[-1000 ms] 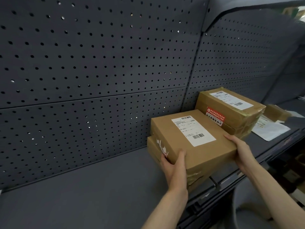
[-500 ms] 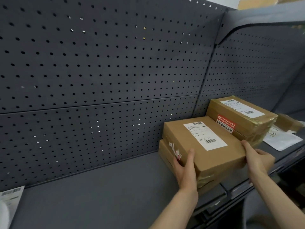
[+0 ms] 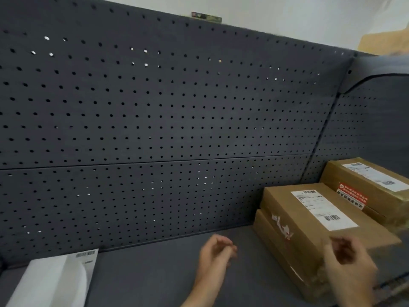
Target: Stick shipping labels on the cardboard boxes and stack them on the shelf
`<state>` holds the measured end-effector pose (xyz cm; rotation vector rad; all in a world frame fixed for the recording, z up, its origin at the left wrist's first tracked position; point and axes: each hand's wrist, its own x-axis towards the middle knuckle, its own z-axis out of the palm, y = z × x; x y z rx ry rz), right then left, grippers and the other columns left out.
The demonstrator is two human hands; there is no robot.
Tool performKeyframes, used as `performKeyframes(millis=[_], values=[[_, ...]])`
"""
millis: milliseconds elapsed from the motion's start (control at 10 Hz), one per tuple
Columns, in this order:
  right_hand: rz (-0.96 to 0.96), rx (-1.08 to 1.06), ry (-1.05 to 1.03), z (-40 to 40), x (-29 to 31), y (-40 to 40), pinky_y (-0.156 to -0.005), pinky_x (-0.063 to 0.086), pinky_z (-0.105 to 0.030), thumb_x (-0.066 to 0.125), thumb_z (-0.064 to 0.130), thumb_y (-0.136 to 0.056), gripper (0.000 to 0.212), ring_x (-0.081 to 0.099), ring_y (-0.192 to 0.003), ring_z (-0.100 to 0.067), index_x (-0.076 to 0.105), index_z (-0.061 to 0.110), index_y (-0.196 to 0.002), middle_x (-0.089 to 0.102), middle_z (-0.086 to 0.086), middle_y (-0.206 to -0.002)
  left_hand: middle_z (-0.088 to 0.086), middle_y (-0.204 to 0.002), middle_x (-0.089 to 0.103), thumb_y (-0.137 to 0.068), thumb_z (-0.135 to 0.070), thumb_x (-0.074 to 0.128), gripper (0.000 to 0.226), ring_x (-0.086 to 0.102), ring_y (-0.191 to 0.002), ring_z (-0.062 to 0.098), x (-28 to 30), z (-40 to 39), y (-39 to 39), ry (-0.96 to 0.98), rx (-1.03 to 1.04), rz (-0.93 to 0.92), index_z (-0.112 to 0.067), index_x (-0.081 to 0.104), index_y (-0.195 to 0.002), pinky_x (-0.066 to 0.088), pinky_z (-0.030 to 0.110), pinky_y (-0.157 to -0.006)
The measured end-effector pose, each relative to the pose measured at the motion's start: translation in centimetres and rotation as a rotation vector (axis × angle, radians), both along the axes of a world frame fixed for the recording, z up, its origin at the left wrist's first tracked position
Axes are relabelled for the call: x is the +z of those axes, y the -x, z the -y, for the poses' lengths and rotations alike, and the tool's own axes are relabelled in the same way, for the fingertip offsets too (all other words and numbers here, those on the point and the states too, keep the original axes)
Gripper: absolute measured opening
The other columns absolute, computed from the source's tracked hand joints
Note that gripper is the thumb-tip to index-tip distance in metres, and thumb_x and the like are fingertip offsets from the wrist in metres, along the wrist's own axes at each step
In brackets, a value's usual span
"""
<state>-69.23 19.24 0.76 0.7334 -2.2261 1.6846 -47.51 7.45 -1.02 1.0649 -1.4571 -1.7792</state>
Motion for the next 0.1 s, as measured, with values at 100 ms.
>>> performKeyframes(millis=[100], values=[[-0.101, 0.149, -0.119, 1.59, -1.48, -6.19, -0.063, 0.039, 0.004, 0.083, -0.014, -0.07, 0.029, 0.059, -0.066, 0.007, 0.065, 0.009, -0.07, 0.059, -0.007, -0.057, -0.006, -0.066, 0.066, -0.085, 0.004, 0.066, 0.031, 0.058, -0.066, 0.006, 1.78, 0.4, -6.63, 0.183, 0.009, 0.125, -0.02, 0.064, -0.066, 0.042, 0.011, -0.062]])
